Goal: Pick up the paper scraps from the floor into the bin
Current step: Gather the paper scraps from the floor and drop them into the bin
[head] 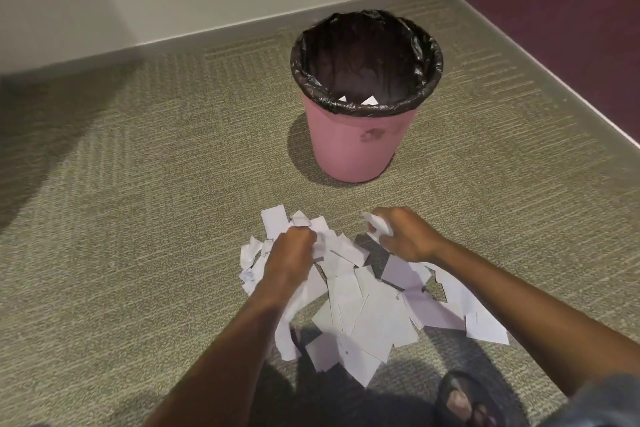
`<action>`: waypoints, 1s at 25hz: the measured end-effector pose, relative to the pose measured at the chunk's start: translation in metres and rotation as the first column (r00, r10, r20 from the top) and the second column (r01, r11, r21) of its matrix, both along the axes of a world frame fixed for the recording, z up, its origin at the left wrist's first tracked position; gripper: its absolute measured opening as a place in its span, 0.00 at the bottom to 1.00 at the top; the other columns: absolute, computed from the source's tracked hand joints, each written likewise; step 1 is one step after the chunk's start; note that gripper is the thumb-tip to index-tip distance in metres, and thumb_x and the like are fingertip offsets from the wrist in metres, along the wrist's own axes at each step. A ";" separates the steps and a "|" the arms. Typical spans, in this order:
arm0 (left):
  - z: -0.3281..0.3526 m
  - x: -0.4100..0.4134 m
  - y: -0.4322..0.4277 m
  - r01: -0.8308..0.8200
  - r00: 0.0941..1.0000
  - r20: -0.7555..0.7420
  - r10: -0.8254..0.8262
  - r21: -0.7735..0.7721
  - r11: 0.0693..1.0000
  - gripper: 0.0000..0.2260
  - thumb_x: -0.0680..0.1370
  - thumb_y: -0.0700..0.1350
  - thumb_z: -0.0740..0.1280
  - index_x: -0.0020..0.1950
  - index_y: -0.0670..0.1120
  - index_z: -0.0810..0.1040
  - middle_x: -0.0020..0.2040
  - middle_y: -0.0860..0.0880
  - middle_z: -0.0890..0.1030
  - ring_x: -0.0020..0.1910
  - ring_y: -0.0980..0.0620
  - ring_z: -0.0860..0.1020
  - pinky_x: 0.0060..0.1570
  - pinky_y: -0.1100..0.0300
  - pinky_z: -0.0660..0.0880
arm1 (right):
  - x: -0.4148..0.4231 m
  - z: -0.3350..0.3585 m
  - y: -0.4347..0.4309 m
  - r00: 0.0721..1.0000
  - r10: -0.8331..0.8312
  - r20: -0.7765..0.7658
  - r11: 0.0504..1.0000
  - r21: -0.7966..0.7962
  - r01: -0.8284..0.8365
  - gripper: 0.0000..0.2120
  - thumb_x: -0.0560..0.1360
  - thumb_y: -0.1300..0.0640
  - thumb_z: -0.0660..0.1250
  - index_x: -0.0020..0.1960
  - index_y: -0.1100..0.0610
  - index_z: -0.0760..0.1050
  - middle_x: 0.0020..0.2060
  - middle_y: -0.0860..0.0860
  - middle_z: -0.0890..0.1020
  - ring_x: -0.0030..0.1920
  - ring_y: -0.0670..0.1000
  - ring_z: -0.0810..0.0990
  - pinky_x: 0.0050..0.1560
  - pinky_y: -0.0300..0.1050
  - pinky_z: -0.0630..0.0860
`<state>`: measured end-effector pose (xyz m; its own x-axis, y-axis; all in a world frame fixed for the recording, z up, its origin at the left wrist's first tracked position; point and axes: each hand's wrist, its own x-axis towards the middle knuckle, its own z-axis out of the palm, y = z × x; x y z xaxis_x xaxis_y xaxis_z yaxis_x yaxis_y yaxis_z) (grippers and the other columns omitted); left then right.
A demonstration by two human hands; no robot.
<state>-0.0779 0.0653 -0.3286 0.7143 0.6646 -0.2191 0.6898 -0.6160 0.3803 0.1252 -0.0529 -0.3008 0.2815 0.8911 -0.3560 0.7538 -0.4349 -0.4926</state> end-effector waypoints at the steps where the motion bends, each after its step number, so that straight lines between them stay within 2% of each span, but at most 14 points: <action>1: 0.022 0.007 0.012 0.026 0.999 0.041 -0.026 -0.016 1.000 0.08 0.75 0.33 0.64 0.35 0.39 0.75 0.37 0.43 0.80 0.38 0.43 0.79 0.34 0.52 0.74 | 0.002 0.014 0.002 0.999 -0.024 -0.029 0.998 0.059 0.026 0.11 0.75 0.63 0.67 0.56 0.55 0.76 0.47 0.54 0.81 0.45 0.57 0.80 0.38 0.45 0.75; 3: 0.072 0.018 0.036 0.035 0.992 0.121 -0.026 -0.070 0.997 0.06 0.75 0.37 0.70 0.37 0.41 0.81 0.35 0.47 0.80 0.34 0.49 0.80 0.33 0.55 0.77 | 0.005 0.049 0.007 0.993 -0.065 -0.100 0.979 0.186 0.083 0.10 0.75 0.64 0.68 0.54 0.54 0.77 0.47 0.51 0.80 0.43 0.52 0.79 0.33 0.41 0.71; 5: 0.131 0.026 0.056 -0.010 0.975 0.220 0.035 -0.110 0.994 0.01 0.72 0.38 0.74 0.41 0.42 0.83 0.34 0.50 0.80 0.33 0.53 0.79 0.33 0.58 0.77 | 0.010 0.092 0.012 0.985 -0.091 -0.144 0.933 0.334 0.135 0.11 0.75 0.64 0.69 0.55 0.54 0.77 0.49 0.50 0.79 0.46 0.50 0.79 0.35 0.40 0.74; 6: 0.159 0.030 0.064 -0.057 0.954 0.288 0.086 -0.109 0.992 0.03 0.71 0.38 0.76 0.43 0.42 0.84 0.34 0.49 0.81 0.33 0.53 0.79 0.33 0.57 0.77 | 0.014 0.116 0.016 0.985 -0.103 -0.139 0.900 0.409 0.152 0.11 0.75 0.64 0.69 0.56 0.55 0.77 0.49 0.49 0.79 0.46 0.49 0.79 0.35 0.41 0.76; 9: 0.224 0.054 0.085 -0.166 0.830 0.532 0.168 -0.053 0.985 0.09 0.67 0.38 0.78 0.46 0.41 0.85 0.38 0.45 0.84 0.33 0.49 0.79 0.35 0.53 0.78 | 0.032 0.177 0.037 0.988 -0.149 -0.038 0.800 0.582 0.143 0.09 0.74 0.65 0.69 0.51 0.55 0.77 0.45 0.47 0.78 0.44 0.45 0.79 0.33 0.38 0.75; 12: 0.253 0.096 0.104 -0.187 0.745 0.652 0.140 0.002 0.982 0.09 0.65 0.39 0.78 0.44 0.42 0.86 0.40 0.44 0.85 0.36 0.49 0.82 0.38 0.52 0.81 | 0.051 0.205 0.074 0.987 -0.145 0.068 0.764 0.641 0.068 0.09 0.72 0.65 0.68 0.48 0.53 0.77 0.43 0.50 0.80 0.42 0.50 0.81 0.36 0.44 0.77; 16: 0.240 0.157 0.131 -0.249 0.777 0.609 0.158 0.067 0.966 0.08 0.64 0.39 0.77 0.42 0.40 0.85 0.38 0.46 0.82 0.36 0.55 0.77 0.36 0.53 0.80 | 0.068 0.194 0.121 0.962 -0.121 0.244 0.823 0.567 -0.040 0.08 0.71 0.64 0.67 0.45 0.52 0.74 0.41 0.49 0.79 0.43 0.54 0.79 0.40 0.48 0.75; 18: 0.227 0.175 0.138 -0.291 0.802 0.566 0.194 0.087 0.953 0.09 0.64 0.38 0.76 0.43 0.40 0.85 0.41 0.46 0.82 0.39 0.53 0.79 0.34 0.57 0.76 | 0.073 0.180 0.135 0.950 -0.128 0.283 0.838 0.544 -0.050 0.09 0.71 0.62 0.66 0.43 0.48 0.72 0.42 0.49 0.78 0.43 0.55 0.78 0.38 0.47 0.71; 20: 0.214 0.183 0.141 -0.272 0.835 0.516 0.188 0.091 0.958 0.10 0.66 0.39 0.77 0.45 0.41 0.84 0.44 0.45 0.82 0.44 0.48 0.81 0.35 0.60 0.71 | 0.081 0.166 0.144 0.934 -0.162 0.317 0.862 0.507 -0.023 0.10 0.71 0.60 0.67 0.45 0.47 0.71 0.45 0.50 0.79 0.44 0.56 0.78 0.39 0.48 0.72; 22: 0.204 0.184 0.141 -0.219 0.864 0.480 0.152 0.087 0.972 0.16 0.68 0.44 0.78 0.53 0.42 0.82 0.50 0.45 0.81 0.48 0.48 0.80 0.39 0.61 0.70 | 0.093 0.155 0.149 0.927 -0.159 0.339 0.890 0.455 -0.014 0.13 0.71 0.56 0.70 0.51 0.49 0.70 0.51 0.52 0.78 0.49 0.57 0.78 0.44 0.51 0.75; 25: 0.193 0.182 0.142 -0.055 0.916 0.400 0.026 0.060 0.997 0.28 0.71 0.51 0.76 0.67 0.43 0.74 0.64 0.46 0.78 0.61 0.48 0.76 0.56 0.60 0.72 | 0.107 0.148 0.153 0.945 -0.140 0.297 0.933 0.360 0.025 0.32 0.69 0.45 0.74 0.68 0.51 0.65 0.62 0.54 0.72 0.59 0.57 0.74 0.53 0.52 0.73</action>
<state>0.1042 0.2077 -0.1359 0.7051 0.6980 0.1253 0.5148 -0.6254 0.5864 0.2326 0.0996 -0.1530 0.4048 0.9101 0.0893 0.8624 -0.3475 -0.3681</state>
